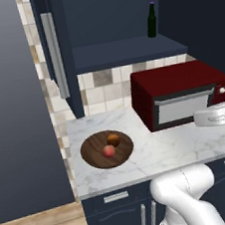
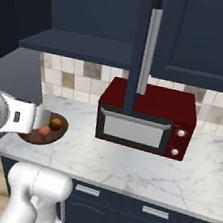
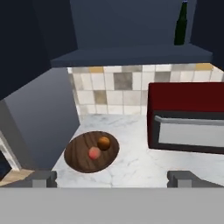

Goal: Open the cabinet. Pick the peach and orange from the cabinet and place them into the bowl. Then close the cabinet.

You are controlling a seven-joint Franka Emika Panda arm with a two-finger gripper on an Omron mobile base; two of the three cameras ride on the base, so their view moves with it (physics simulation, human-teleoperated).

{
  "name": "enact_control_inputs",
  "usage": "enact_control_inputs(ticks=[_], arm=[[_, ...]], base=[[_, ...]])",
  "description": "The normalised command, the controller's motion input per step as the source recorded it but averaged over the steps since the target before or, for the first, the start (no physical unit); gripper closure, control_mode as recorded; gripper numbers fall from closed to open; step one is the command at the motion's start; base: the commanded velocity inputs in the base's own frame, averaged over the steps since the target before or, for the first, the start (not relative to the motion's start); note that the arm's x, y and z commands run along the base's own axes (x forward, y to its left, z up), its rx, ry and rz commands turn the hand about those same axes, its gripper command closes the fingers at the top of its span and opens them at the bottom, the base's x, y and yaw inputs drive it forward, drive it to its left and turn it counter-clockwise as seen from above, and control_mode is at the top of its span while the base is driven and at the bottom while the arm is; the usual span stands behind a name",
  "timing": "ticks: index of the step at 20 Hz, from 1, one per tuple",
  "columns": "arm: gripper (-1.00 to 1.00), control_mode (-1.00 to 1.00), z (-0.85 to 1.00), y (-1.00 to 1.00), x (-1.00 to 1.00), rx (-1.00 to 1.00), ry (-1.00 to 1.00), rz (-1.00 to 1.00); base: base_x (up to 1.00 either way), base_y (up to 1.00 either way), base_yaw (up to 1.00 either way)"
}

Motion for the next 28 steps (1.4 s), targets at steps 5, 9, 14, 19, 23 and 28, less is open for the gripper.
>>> enact_control_inputs(ticks=[5, 9, 14, 19, 23, 28], arm=[[-1.00, -1.00, 0.16, -0.42, -0.58, 0.06, -0.09, 0.00], [-1.00, -1.00, 0.00, -0.47, -0.13, 0.09, -0.02, 0.00], [-1.00, -1.00, 0.00, -0.47, 0.00, 0.15, 0.00, 0.00], [-1.00, -1.00, 0.00, -0.50, 0.00, 0.17, 0.00, 0.00], [-1.00, -1.00, 0.07, -0.46, 0.00, 0.20, 0.03, 0.00], [-1.00, -1.00, 0.08, -0.51, 0.00, 0.19, 0.06, 0.00]], base=[[0.00, 0.00, 0.00], [0.00, 0.00, 0.00], [0.00, 0.00, 0.00], [0.00, 0.00, 0.00], [0.00, 0.00, 0.00], [0.00, 0.00, 0.00]])
